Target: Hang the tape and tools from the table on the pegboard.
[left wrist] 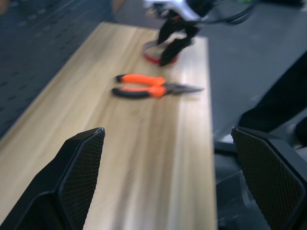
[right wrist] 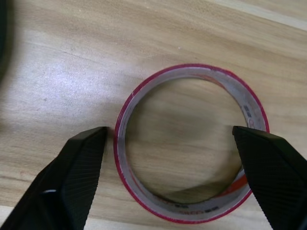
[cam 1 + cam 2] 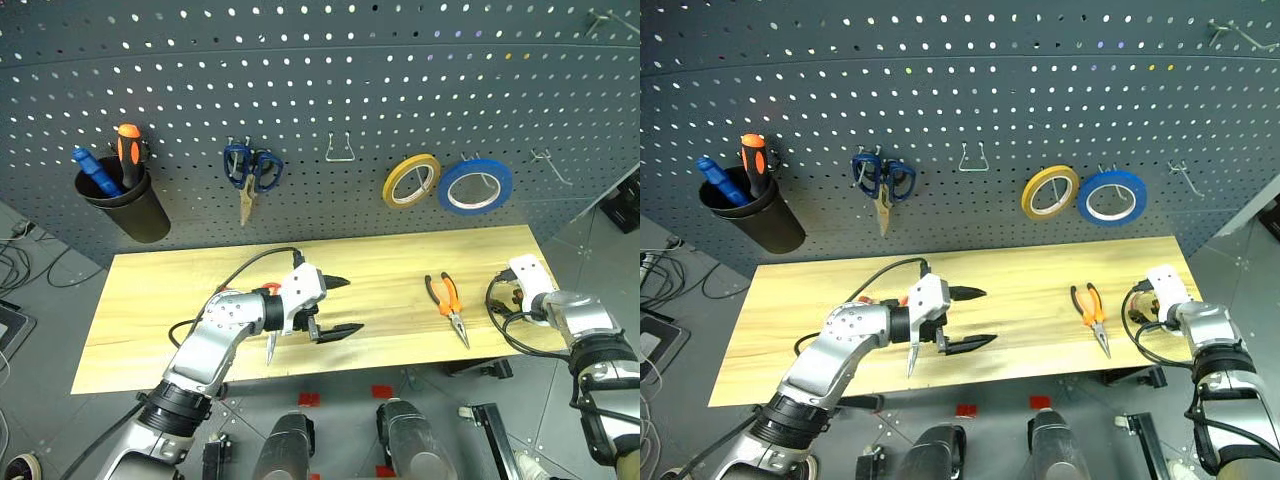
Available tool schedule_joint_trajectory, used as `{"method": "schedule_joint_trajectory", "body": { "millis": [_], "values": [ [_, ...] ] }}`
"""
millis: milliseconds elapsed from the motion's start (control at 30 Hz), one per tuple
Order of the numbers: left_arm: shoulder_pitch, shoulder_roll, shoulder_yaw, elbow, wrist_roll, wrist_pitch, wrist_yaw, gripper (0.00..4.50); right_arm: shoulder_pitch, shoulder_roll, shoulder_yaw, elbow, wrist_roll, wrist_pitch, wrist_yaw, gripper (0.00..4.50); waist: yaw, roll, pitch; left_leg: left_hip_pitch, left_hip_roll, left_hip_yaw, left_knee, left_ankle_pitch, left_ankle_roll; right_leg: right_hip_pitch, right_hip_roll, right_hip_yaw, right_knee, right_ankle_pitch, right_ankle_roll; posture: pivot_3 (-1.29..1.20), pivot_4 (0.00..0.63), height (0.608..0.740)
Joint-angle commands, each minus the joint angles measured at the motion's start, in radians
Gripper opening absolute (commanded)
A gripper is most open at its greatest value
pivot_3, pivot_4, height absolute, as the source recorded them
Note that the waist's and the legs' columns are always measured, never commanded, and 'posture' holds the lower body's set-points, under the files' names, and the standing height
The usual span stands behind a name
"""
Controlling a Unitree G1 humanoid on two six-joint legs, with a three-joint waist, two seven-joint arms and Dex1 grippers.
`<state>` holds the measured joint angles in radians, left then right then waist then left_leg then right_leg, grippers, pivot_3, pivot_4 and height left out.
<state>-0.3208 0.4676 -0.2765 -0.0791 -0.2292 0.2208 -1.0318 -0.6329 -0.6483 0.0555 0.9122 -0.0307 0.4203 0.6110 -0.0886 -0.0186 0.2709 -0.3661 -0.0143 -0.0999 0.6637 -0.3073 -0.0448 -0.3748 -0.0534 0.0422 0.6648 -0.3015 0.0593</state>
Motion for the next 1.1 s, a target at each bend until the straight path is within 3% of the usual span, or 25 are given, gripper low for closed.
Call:
{"method": "schedule_joint_trajectory", "body": {
  "millis": [33,367,500,667,733,800,933,1100],
  "values": [
    [-0.016,0.000,-0.015,-0.049,-0.007,-0.006,-0.020,4.50,-0.013,-0.013,0.047,0.074,-0.049,0.006,0.061,3.31,0.000,-0.001,0.001,0.000,0.000,0.000,0.000,0.000,0.000,0.000,0.000,0.000,0.000,0.000,0.000,-0.09,0.313,0.740],
    [0.021,-0.012,-0.011,-0.104,-0.008,0.017,0.027,4.50,-0.040,0.028,0.080,0.156,-0.085,0.004,0.082,0.02,0.003,-0.004,-0.001,0.001,0.001,-0.001,0.002,0.000,0.000,0.002,0.000,-0.001,0.000,0.001,0.001,-0.08,0.259,0.740],
    [0.042,-0.007,0.001,-0.134,-0.012,0.029,0.044,4.50,0.000,0.006,0.045,0.061,-0.075,-0.043,0.044,0.02,0.006,-0.005,-0.002,0.001,0.000,-0.001,0.003,0.000,-0.001,0.002,0.000,-0.001,0.000,0.002,0.002,-0.07,0.244,0.740],
    [0.052,-0.011,0.041,-0.164,-0.025,0.043,0.094,4.50,0.207,-0.078,-0.059,-0.410,-0.030,-0.030,0.029,0.02,0.016,0.000,-0.003,-0.002,0.000,-0.002,0.002,0.002,-0.004,-0.002,-0.001,-0.001,0.000,0.003,0.002,-0.08,0.231,0.740],
    [0.049,-0.026,0.054,-0.161,-0.029,0.037,0.118,4.50,0.304,-0.071,-0.121,-0.615,-0.003,0.024,-0.003,0.02,0.015,0.003,-0.005,-0.011,-0.001,-0.001,0.003,0.003,-0.005,-0.011,-0.001,0.000,0.001,0.003,0.003,-0.10,0.227,0.740],
    [0.038,-0.055,0.064,-0.146,-0.026,0.033,0.155,4.50,0.413,-0.026,-0.161,-0.833,0.003,0.068,-0.063,0.02,0.011,0.003,-0.005,-0.019,0.000,0.000,0.008,0.003,-0.005,-0.018,-0.001,0.000,0.004,0.003,0.003,-0.12,0.226,0.740],
    [0.023,-0.101,0.049,-0.146,-0.035,0.029,0.167,4.50,0.591,0.174,-0.174,-1.237,-0.019,0.148,-0.244,0.02,0.005,0.003,-0.005,-0.021,0.003,0.000,0.010,0.003,-0.005,-0.021,-0.001,0.000,0.010,0.003,0.003,-0.14,0.224,0.740],
    [-0.005,-0.125,0.053,-0.155,-0.055,-0.013,0.146,4.50,0.686,0.309,-0.105,-1.519,-0.108,0.108,-0.376,0.02,0.004,0.005,-0.006,-0.020,0.000,0.000,0.012,0.003,-0.005,-0.022,0.000,0.002,0.015,0.003,0.003,-0.15,0.224,0.740]
  ]
}}
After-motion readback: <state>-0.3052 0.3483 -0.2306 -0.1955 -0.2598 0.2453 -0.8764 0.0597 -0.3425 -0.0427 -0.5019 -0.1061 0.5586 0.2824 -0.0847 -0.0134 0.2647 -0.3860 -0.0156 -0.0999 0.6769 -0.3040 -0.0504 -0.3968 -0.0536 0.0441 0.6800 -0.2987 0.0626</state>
